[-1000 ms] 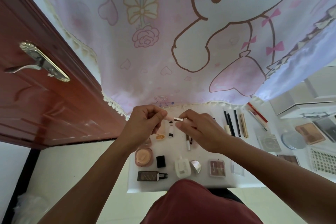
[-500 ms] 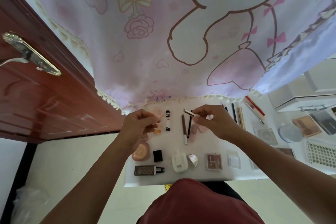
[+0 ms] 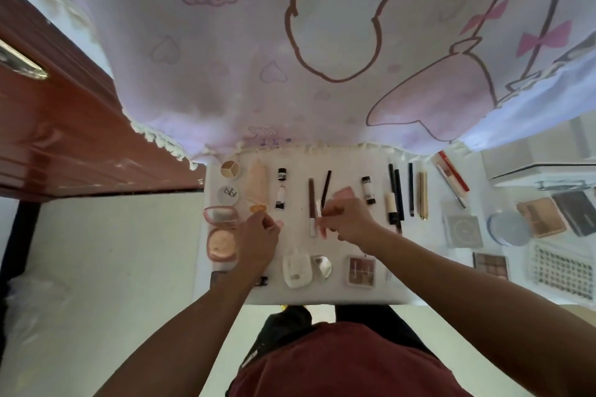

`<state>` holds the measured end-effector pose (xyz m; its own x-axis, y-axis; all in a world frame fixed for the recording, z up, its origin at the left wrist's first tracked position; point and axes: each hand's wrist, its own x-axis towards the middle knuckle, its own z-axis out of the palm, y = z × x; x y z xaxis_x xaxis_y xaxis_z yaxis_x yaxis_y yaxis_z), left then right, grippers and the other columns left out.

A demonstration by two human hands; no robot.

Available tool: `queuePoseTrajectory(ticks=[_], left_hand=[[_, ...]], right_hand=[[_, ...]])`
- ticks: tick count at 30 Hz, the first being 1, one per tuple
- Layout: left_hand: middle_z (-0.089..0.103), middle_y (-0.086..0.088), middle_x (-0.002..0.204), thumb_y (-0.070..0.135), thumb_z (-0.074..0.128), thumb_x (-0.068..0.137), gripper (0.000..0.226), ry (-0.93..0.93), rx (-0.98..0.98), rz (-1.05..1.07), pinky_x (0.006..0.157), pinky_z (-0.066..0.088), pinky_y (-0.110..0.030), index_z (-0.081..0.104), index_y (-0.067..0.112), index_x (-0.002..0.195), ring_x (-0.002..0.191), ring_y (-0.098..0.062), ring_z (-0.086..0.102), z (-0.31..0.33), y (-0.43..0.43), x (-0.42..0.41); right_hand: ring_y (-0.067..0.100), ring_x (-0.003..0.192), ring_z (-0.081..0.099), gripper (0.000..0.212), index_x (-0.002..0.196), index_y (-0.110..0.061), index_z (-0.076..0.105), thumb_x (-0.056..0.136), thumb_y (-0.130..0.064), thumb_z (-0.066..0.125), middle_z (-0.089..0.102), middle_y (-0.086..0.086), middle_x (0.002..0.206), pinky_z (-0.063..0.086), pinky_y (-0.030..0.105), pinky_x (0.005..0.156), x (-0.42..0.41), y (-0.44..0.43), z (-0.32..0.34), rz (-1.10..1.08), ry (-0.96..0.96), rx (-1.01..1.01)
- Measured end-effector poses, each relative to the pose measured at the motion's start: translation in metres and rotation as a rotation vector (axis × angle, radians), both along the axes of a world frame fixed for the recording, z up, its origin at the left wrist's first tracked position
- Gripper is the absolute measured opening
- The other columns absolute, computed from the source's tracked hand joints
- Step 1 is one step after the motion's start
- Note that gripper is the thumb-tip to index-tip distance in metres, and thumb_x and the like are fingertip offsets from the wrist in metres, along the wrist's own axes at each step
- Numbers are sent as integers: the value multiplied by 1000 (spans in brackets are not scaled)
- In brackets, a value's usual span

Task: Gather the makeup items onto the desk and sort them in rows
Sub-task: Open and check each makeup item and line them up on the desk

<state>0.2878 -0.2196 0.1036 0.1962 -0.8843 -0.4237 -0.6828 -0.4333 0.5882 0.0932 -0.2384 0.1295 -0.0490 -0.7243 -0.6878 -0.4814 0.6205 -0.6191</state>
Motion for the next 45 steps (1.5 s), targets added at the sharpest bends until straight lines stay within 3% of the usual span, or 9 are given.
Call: queuePoseTrajectory(ticks=[4, 8, 13, 18, 24, 31, 35, 40, 45], left_hand=[[67, -7, 77, 31, 65, 89, 21, -134, -18, -61, 66, 38, -30, 56, 15, 79, 75, -28, 62, -19, -4, -5], [68, -10, 85, 29, 59, 90, 14, -240, 64, -104, 67, 43, -34, 60, 16, 85, 83, -31, 62, -27, -8, -9], [69, -10, 94, 38, 53, 94, 27, -349, 87, -175, 73, 44, -35, 66, 15, 96, 93, -30, 62, -30, -13, -10], [69, -7, 96, 45, 50, 96, 32, -341, 139, -166, 70, 41, -33, 67, 18, 96, 94, -27, 62, -28, -13, -4], [70, -1, 98, 42, 54, 94, 28, -272, 116, -167, 71, 47, -32, 67, 18, 99, 92, -23, 63, -20, -13, 4], [70, 3, 96, 33, 63, 90, 19, -205, 27, -137, 73, 49, -30, 66, 17, 100, 89, -18, 63, -1, -11, 12], [70, 4, 96, 35, 63, 89, 20, -176, -15, -116, 76, 50, -32, 67, 18, 100, 88, -17, 63, 6, -6, 9], [71, 5, 92, 34, 64, 89, 18, -131, -38, -88, 76, 51, -33, 68, 18, 96, 86, -16, 63, 17, 7, 9], [70, 5, 86, 32, 64, 88, 15, -126, -38, -84, 74, 52, -32, 67, 19, 94, 81, -16, 64, 26, 17, 17]], right_hand=[[12, 60, 61, 19, 63, -17, 69, 77, -19, 81, 72, 4, 70, 52, 26, 54, 17, -11, -21, 72, 53, 87], [16, 64, 71, 18, 67, -11, 74, 73, -24, 85, 74, 5, 67, 61, 33, 67, 34, -24, -39, 160, 132, 126], [17, 68, 72, 25, 58, -12, 73, 74, -29, 79, 71, -1, 58, 55, 39, 87, 56, -34, -52, 338, 193, 147], [14, 57, 70, 21, 74, -5, 77, 82, -24, 77, 73, 1, 62, 62, 37, 72, 66, -38, -60, 409, 184, 187], [16, 65, 71, 23, 74, -10, 75, 80, -31, 77, 72, 1, 60, 51, 39, 89, 54, -35, -59, 393, 247, 119], [21, 83, 68, 8, 76, -23, 70, 81, -28, 70, 72, 1, 84, 57, 36, 74, 1, -65, -39, 301, 429, -85], [28, 89, 65, 29, 93, -14, 67, 83, -41, 67, 69, 5, 92, 55, 37, 75, 4, -73, -44, 410, 530, -65], [26, 76, 54, 31, 88, -13, 53, 87, -42, 64, 55, 3, 80, 42, 31, 63, 19, -77, -46, 499, 598, -89], [25, 73, 56, 23, 82, -13, 53, 83, -33, 64, 55, 2, 74, 42, 30, 60, 25, -80, -50, 387, 503, -37]])
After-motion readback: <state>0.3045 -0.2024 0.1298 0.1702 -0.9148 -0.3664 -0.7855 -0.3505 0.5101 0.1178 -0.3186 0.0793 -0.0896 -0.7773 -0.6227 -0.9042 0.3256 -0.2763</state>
